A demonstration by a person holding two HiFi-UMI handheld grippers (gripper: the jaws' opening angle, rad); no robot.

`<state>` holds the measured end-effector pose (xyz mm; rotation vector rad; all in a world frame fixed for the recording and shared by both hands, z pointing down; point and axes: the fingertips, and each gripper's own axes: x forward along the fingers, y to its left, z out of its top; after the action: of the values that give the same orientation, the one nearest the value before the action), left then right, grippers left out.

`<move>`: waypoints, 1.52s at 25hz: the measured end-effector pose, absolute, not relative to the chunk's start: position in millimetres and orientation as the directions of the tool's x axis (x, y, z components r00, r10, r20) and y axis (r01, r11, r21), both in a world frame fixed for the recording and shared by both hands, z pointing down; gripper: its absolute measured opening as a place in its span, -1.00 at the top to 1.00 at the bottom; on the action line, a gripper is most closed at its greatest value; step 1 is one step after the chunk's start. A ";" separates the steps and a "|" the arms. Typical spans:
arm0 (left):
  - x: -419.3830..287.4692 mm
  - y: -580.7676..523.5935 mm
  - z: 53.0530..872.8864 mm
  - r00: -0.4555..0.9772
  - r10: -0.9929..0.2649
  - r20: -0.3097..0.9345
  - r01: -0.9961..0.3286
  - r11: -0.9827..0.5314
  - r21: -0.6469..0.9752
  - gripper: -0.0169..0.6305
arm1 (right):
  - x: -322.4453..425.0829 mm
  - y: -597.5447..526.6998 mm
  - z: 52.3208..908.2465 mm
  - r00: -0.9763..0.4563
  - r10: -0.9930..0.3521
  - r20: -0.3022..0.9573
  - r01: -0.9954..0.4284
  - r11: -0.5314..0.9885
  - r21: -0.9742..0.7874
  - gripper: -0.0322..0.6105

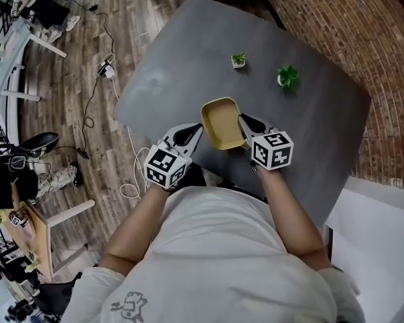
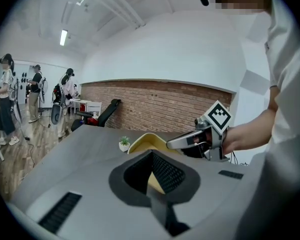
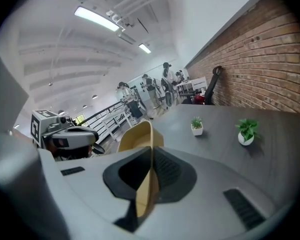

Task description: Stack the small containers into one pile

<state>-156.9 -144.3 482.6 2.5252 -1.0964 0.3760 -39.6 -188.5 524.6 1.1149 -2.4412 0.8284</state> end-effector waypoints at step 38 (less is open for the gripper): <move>-66.3 -121.4 434.3 0.840 -0.446 0.309 -0.504 -0.852 0.142 0.91 | 99.3 -114.9 499.3 -0.421 -0.747 0.515 -0.904 0.299 -0.306 0.83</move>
<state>-66.3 -121.4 434.3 2.8015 -0.7327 0.3919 99.3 -114.9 499.3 1.5032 -2.2956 0.8200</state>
